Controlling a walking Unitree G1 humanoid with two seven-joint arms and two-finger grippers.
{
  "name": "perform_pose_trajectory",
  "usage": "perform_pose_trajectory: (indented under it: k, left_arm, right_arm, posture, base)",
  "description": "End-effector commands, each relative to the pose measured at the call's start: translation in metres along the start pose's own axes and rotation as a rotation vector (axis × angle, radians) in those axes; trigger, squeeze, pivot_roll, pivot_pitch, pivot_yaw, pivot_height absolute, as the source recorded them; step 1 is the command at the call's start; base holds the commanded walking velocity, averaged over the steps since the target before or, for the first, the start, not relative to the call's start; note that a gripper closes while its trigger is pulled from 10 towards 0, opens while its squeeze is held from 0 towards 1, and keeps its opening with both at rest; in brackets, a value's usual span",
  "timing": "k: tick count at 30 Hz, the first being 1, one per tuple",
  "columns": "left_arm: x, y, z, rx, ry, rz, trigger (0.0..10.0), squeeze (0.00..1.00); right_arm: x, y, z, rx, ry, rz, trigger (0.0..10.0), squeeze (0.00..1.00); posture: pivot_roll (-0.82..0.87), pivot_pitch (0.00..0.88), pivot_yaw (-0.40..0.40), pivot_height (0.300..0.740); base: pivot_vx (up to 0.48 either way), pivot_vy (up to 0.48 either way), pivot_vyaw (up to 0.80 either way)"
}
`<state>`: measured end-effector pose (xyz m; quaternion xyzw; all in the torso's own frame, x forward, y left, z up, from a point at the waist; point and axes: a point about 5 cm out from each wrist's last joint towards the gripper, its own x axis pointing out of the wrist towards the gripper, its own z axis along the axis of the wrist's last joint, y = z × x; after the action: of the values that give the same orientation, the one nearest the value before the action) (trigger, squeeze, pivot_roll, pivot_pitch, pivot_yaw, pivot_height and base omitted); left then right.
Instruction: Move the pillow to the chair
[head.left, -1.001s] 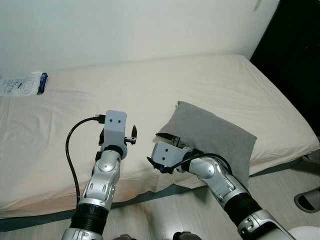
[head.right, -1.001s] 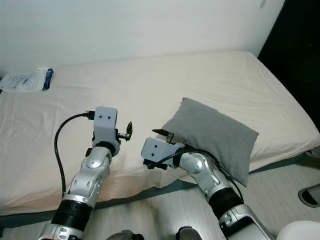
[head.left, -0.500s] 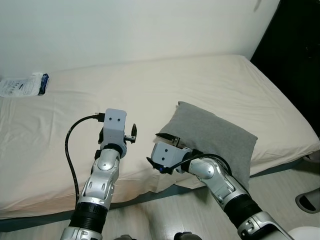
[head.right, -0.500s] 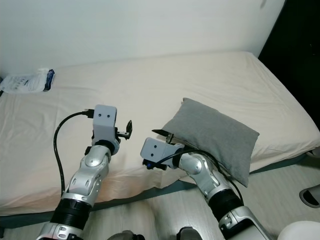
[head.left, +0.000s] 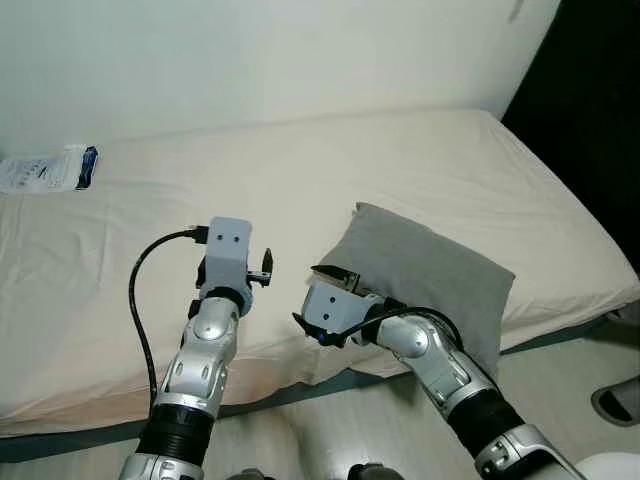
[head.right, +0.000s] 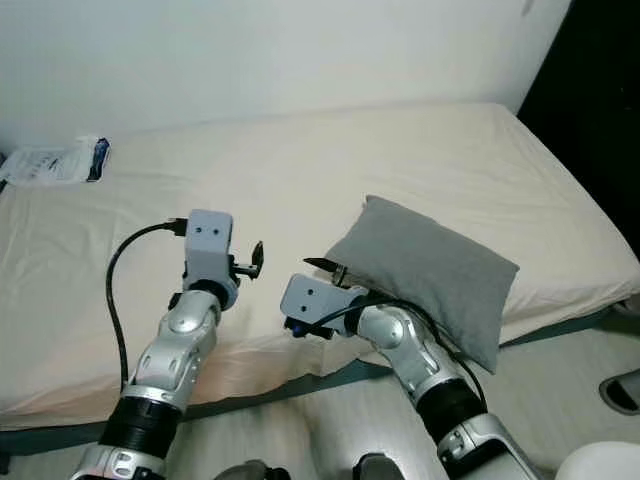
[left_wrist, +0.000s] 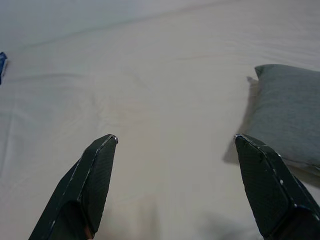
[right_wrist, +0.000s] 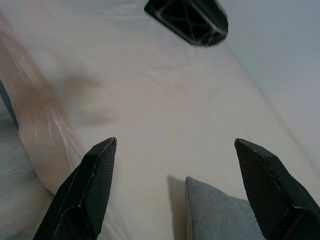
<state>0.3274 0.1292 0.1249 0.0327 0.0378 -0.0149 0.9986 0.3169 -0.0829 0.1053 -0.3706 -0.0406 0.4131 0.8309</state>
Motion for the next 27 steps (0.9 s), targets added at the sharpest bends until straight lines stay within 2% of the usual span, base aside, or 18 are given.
perform_pose_trajectory:
  k: [1,7,16,20,27]
  left_arm:
    - [0.001,0.005,0.002,0.005,0.0,0.003,10.0,0.0]
    - [0.003,0.006,0.004,0.004,-0.001,0.012,10.0,0.0]
    - [0.005,-0.002,0.012,-0.002,-0.022,0.002,10.0,0.0]
    - [0.003,-0.016,0.011,-0.016,-0.017,-0.026,10.0,0.0]
    - [0.003,-0.025,0.013,-0.016,-0.026,-0.034,10.0,0.0]
  right_arm:
    - [-0.001,0.002,0.0,0.007,0.0,0.002,10.0,0.0]
    - [0.0,0.0,0.0,0.006,0.001,0.0,10.0,0.0]
    - [-0.001,-0.003,0.002,0.005,-0.003,0.002,10.0,0.0]
    - [-0.003,-0.007,0.001,0.003,0.001,-0.003,10.0,0.0]
    - [-0.006,-0.009,-0.001,0.002,0.007,-0.005,10.0,0.0]
  posture:
    - [-0.04,0.197,0.037,0.74]
    - [-0.02,0.202,0.05,0.74]
    - [-0.01,0.215,0.039,0.74]
    - [0.0,0.235,0.033,0.74]
    - [-0.01,0.245,0.02,0.74]
  base:
    - [0.0,0.0,0.0]
    - [0.0,0.0,0.0]
    - [0.0,0.0,0.0]
    - [0.0,0.0,0.0]
    - [0.0,0.0,0.0]
